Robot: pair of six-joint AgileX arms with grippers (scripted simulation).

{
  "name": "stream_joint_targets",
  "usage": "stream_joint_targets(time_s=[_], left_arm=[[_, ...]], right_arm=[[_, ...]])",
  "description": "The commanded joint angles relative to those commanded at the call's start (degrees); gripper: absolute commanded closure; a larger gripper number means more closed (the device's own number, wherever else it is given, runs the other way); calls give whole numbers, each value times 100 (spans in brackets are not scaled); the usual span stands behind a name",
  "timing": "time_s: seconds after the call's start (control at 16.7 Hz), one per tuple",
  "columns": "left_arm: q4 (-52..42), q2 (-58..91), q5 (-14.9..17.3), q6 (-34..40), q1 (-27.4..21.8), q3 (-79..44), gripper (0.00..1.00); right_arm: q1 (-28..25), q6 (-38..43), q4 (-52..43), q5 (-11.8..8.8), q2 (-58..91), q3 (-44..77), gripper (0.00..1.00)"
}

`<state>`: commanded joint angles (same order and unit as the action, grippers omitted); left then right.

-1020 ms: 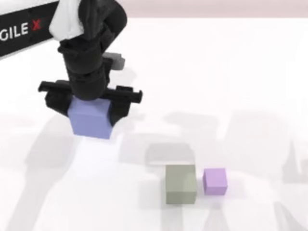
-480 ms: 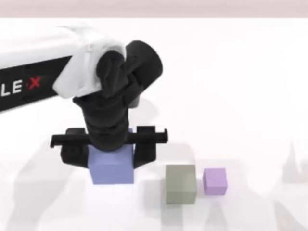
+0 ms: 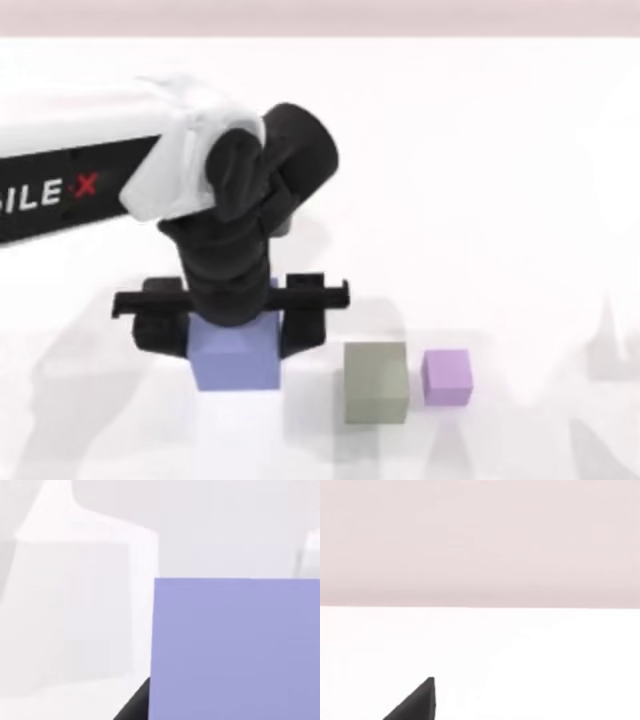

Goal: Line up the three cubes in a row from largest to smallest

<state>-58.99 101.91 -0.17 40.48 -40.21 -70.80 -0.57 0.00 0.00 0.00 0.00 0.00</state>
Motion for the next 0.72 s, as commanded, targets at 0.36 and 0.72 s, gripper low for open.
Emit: stream_joint_targets(time_s=[0.36, 0.72], left_arm=[[1131, 390, 3, -13, 3, 705, 100], [1159, 403, 3, -12, 4, 726, 85]], right_arm=[[0, 0, 0, 0, 0, 0, 0], [0, 0, 0, 0, 0, 0, 0]])
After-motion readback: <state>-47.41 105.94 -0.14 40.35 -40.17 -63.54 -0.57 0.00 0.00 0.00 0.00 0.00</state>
